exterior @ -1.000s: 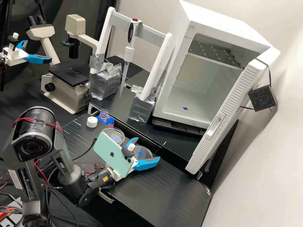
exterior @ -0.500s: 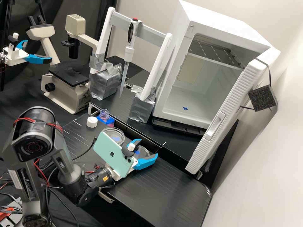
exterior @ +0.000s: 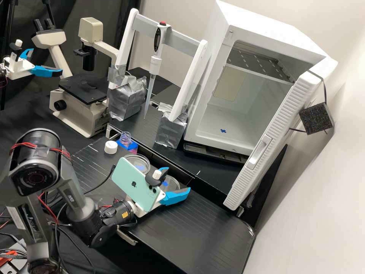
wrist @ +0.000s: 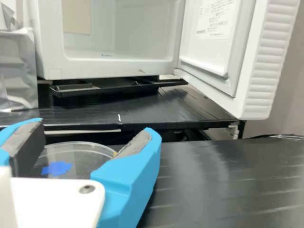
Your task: Close the lid
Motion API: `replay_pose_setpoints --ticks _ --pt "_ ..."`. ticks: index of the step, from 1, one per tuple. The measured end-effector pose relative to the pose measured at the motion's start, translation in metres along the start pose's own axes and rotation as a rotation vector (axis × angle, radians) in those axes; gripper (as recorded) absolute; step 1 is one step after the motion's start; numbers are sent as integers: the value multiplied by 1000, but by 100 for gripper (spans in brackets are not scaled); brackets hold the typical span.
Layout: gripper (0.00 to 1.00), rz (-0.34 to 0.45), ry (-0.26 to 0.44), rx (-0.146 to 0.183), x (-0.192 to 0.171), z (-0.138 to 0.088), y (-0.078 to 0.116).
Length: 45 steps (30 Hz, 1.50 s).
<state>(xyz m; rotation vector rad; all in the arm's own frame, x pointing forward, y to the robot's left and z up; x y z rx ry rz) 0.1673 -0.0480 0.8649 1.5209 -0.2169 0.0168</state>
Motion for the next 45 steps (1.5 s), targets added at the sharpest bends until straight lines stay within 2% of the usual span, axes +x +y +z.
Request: replay_pose_setpoints --ticks 4,10,17,24,30,33,45 --pt "100 11 0 5 -6 0 5" --pt "100 -19 18 9 -18 -3 5" --pt "100 -44 31 -7 -27 -7 3" --pt "100 -46 23 -9 -28 -7 3" --pt "100 -49 7 8 -24 -3 0" --pt "100 -55 -1 -11 -22 -1 -2" --pt "100 -53 -9 -9 -18 4 -5"
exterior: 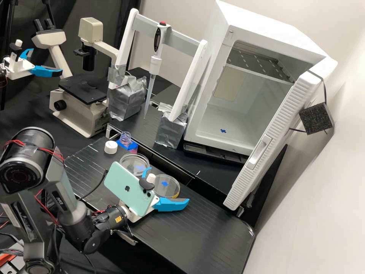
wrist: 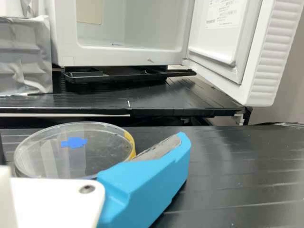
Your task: Close the lid
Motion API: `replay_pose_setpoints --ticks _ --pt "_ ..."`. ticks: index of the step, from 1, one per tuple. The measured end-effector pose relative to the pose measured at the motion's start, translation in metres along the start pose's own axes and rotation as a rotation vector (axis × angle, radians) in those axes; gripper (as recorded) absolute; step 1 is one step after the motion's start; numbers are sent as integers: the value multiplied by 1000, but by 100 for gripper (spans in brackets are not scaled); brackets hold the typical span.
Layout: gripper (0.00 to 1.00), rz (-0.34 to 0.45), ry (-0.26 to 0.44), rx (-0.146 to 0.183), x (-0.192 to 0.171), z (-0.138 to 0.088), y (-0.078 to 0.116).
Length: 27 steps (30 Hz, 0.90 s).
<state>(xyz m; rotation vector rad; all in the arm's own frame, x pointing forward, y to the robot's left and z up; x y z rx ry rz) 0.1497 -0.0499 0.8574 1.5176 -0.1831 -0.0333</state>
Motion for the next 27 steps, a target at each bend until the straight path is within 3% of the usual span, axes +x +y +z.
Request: replay_pose_setpoints --ticks 1,2,27 --pt "100 1 1 -1 0 0 0" --pt "0 3 1 -1 1 0 1" --pt "0 5 11 2 4 0 2"
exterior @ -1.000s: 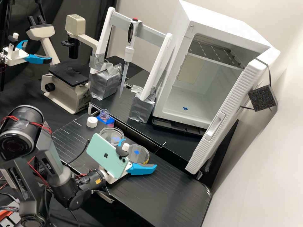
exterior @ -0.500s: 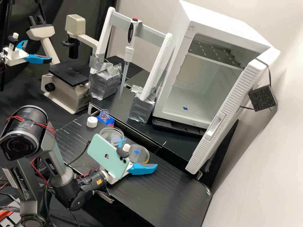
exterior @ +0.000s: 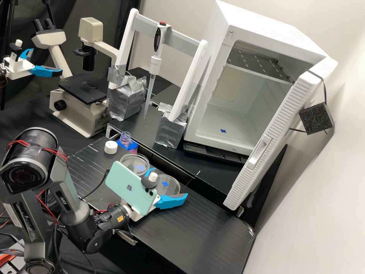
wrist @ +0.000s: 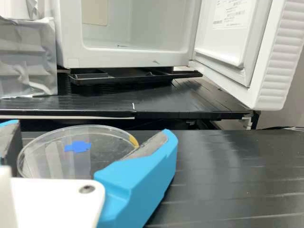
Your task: Close the lid
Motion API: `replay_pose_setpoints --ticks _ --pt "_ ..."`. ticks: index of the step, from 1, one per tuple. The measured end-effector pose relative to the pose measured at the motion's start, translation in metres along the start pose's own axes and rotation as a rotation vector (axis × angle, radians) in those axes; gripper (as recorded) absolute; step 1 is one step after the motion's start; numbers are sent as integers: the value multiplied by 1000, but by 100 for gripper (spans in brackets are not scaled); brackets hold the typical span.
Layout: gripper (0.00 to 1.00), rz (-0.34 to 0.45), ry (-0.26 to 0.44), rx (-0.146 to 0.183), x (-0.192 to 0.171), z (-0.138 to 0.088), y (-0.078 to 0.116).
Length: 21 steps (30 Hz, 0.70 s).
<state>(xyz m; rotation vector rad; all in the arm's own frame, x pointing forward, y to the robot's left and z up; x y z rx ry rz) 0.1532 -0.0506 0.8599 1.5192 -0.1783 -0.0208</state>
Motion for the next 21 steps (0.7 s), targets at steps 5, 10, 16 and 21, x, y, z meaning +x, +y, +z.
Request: replay_pose_setpoints --ticks 5,10,16,21 --pt "0 -1 1 0 0 0 0" --pt "0 -1 1 2 0 0 0" --pt "0 -1 1 4 0 0 0" --pt "0 3 -1 27 -3 -2 3"
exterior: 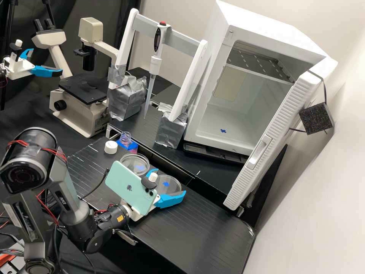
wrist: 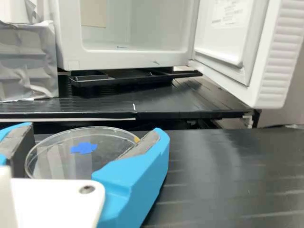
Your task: Close the lid
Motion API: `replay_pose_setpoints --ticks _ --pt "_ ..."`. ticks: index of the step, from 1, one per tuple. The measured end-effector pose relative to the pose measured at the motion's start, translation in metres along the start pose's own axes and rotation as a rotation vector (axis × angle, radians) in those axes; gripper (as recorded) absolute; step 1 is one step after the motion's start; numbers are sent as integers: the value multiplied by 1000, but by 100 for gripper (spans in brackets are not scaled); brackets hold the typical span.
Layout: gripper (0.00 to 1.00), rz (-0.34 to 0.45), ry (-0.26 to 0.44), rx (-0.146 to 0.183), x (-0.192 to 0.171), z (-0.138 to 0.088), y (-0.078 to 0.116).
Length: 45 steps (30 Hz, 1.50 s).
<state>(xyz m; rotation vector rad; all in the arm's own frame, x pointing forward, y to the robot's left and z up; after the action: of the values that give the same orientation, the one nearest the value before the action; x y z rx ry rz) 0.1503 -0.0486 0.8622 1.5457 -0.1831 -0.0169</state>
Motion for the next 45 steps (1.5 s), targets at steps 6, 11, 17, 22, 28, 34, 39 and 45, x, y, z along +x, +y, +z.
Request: replay_pose_setpoints --ticks 6,11,17,22,28,34,39,45 --pt "0 72 -4 73 -14 -8 15" --pt "0 132 59 81 -22 -26 22" --pt "0 98 193 25 -27 -52 13" --pt "0 24 304 13 -26 -68 3" --pt "0 -44 385 -39 -25 -79 -8" --pt "0 -99 400 -72 -22 -78 -16" --pt "0 -162 404 -110 -20 -76 -22" --pt "0 -216 387 -142 -15 -69 -29"
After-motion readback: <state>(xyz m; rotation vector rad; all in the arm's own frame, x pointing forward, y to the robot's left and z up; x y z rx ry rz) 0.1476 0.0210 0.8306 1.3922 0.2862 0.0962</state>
